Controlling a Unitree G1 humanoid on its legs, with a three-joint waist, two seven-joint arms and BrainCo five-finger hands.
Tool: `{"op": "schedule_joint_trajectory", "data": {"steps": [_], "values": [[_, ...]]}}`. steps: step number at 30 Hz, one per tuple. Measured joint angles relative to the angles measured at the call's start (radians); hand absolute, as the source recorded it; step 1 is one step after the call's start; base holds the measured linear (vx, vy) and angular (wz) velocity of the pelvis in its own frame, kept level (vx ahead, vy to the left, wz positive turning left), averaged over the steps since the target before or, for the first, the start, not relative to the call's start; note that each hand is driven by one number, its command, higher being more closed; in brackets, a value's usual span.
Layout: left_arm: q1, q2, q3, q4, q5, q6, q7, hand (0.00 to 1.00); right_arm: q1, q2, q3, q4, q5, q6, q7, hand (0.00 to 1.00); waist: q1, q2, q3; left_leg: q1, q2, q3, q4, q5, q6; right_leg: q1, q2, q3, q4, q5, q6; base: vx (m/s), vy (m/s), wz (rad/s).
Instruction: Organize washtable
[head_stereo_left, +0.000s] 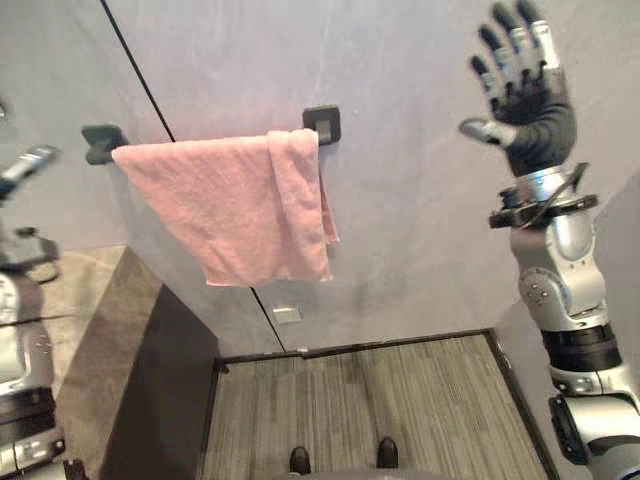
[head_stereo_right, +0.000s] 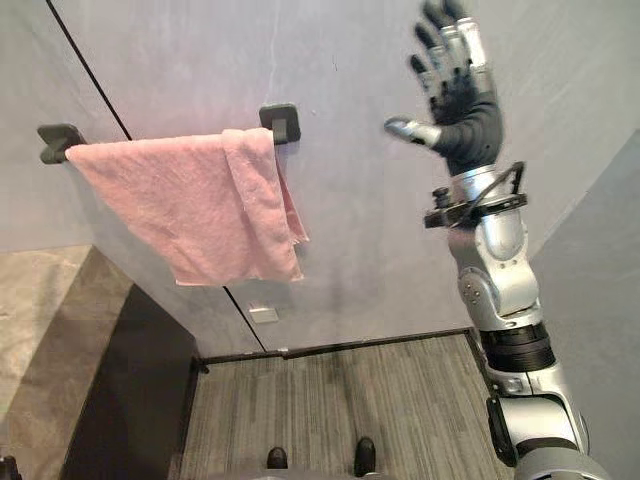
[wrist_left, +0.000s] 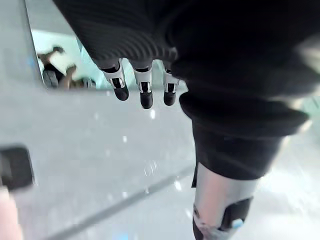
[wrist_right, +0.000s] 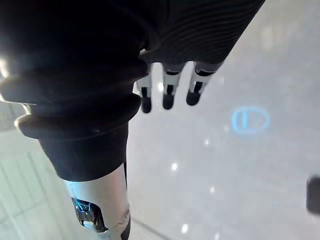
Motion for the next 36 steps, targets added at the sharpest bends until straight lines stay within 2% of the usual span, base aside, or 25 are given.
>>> {"op": "schedule_joint_trajectory", "data": {"steps": [2, 6, 10, 14, 20, 26, 30, 33, 36], "values": [[0.04, -0.001, -0.107, -0.101, -0.04, -0.006, -0.064, 0.0, 0.0, -0.001, 0.098, -0.017, 0.012, 0.0, 0.029, 0.0, -0.006, -0.001, -0.001, 0.004, 0.002, 0.0, 0.0, 0.0, 0.0, 0.006, 0.001, -0.008, 0.0, -0.005, 0.006, -0.01, 0.016, 0.05], [0.098, -0.001, -0.213, -0.168, -0.135, -0.008, -0.164, 0.0, -0.003, -0.009, 0.275, -0.029, 0.049, 0.009, 0.092, 0.0, -0.014, -0.002, -0.002, 0.004, 0.003, 0.003, 0.0, 0.0, 0.0, 0.006, 0.001, -0.01, 0.0, -0.006, 0.008, 0.0, 0.0, 0.0], [0.116, -0.001, -0.261, -0.173, -0.219, -0.006, -0.211, 0.0, -0.009, -0.014, 0.374, -0.029, 0.058, 0.015, 0.127, 0.0, -0.011, -0.003, -0.003, 0.004, 0.003, 0.004, 0.0, 0.0, 0.0, 0.006, 0.001, -0.01, 0.0, -0.007, 0.01, 0.0, 0.0, 0.0], [0.116, -0.001, -0.319, -0.168, -0.27, -0.002, -0.245, 0.0, -0.095, -0.005, 0.479, 0.032, 0.058, 0.017, 0.138, 0.0, -0.002, -0.004, -0.003, 0.003, 0.003, 0.005, 0.0, 0.0, 0.0, 0.005, 0.001, -0.01, 0.0, -0.007, 0.01, 0.0, 0.0, 0.0], [0.115, -0.002, -0.338, -0.082, -0.352, 0.015, -0.273, 0.0, -0.131, 0.085, 0.526, 0.184, 0.058, 0.032, 0.153, 0.0, 0.013, -0.005, -0.004, -0.008, 0.003, -0.008, 0.0, 0.001, 0.0, 0.001, 0.0, -0.024, 0.0, -0.009, 0.011, 0.01, 0.015, 0.05], [0.079, -0.041, -0.374, 0.041, -0.366, 0.03, -0.273, 0.0, -0.179, 0.156, 0.561, 0.334, 0.054, 0.052, 0.154, 0.0, 0.035, -0.013, -0.008, -0.045, 0.004, -0.035, 0.0, 0.007, -0.006, -0.024, -0.001, -0.041, 0.0, -0.007, 0.014, 0.02, 0.024, 0.1], [0.031, -0.041, -0.413, 0.143, -0.366, 0.033, -0.269, 0.0, -0.225, 0.212, 0.561, 0.432, 0.053, 0.055, 0.146, 0.0, 0.04, -0.033, 0.001, -0.072, 0.005, -0.039, 0.0, 0.014, -0.004, -0.049, 0.0, -0.047, 0.001, 0.003, 0.0, 0.01, 0.031, 0.07], [-0.035, -0.041, -0.424, 0.19, -0.364, 0.038, -0.268, 0.0, -0.238, 0.244, 0.561, 0.441, 0.037, 0.062, 0.13, 0.0, 0.038, -0.053, 0.019, -0.085, 0.005, -0.039, 0.0, 0.015, -0.004, -0.06, 0.0, -0.046, 0.001, 0.007, -0.004, 0.01, 0.049, -0.01], [-0.102, -0.041, -0.428, 0.226, -0.363, 0.04, -0.266, 0.0, -0.245, 0.268, 0.561, 0.443, 0.031, 0.068, 0.125, 0.0, 0.034, -0.061, 0.049, -0.096, 0.004, -0.038, 0.0, 0.015, -0.003, -0.073, 0.0, -0.045, 0.001, 0.008, -0.004, 0.0, 0.044, -0.01]]}}
